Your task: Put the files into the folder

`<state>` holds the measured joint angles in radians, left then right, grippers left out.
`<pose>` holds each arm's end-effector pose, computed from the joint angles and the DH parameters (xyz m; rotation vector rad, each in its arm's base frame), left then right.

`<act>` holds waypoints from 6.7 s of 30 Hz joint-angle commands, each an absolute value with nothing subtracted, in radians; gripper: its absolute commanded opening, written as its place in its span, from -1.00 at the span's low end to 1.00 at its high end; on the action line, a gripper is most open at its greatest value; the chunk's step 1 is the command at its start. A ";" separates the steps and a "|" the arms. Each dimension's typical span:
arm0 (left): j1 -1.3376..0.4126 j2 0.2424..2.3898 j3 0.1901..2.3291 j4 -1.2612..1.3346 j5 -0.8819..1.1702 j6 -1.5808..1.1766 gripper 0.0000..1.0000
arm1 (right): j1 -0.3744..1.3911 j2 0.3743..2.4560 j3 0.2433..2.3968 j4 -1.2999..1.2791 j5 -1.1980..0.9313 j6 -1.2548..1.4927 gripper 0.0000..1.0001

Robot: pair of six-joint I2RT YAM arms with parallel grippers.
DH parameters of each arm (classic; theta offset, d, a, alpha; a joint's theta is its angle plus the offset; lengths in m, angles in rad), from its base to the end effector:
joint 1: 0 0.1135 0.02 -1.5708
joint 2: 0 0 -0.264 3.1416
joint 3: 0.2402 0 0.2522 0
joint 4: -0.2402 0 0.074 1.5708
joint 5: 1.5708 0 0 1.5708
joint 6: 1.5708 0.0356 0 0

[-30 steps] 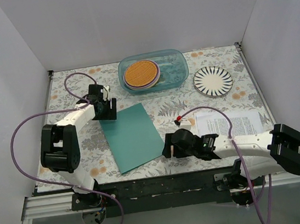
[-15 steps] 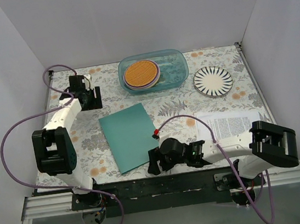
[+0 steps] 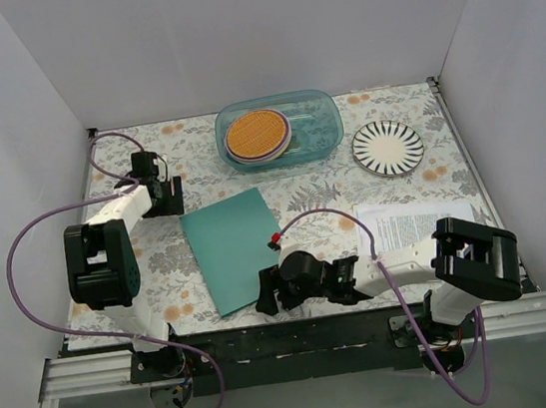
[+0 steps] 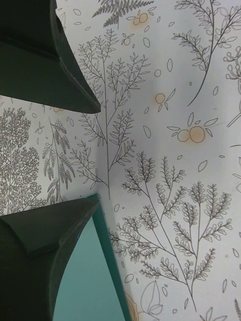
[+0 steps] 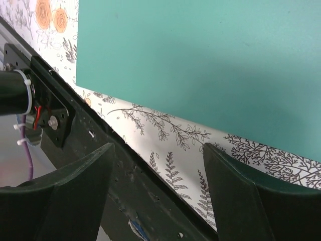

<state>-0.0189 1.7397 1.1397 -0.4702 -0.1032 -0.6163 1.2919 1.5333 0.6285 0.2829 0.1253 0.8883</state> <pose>0.3529 -0.0030 0.1890 -0.8082 2.5067 -0.0811 0.0862 0.2848 0.1581 -0.4060 2.3713 1.0252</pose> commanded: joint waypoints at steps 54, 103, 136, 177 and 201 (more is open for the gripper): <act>-0.176 1.482 0.845 -0.548 -0.046 -0.597 0.17 | 1.146 1.393 0.420 0.348 0.031 1.327 0.25; -0.216 1.494 0.798 -0.537 -0.018 -0.571 0.04 | 1.086 1.480 0.295 0.830 0.064 1.476 -0.06; 0.060 1.483 1.741 -1.104 0.239 -0.581 0.96 | 1.509 1.343 0.984 -0.443 1.039 1.026 -0.97; -0.112 1.677 1.876 -1.347 0.552 -0.672 0.96 | 1.778 1.898 1.724 -1.304 1.456 1.121 -0.97; -0.126 1.563 1.551 -1.132 0.471 -0.686 -0.72 | 1.727 2.026 1.744 -1.175 1.384 1.042 0.40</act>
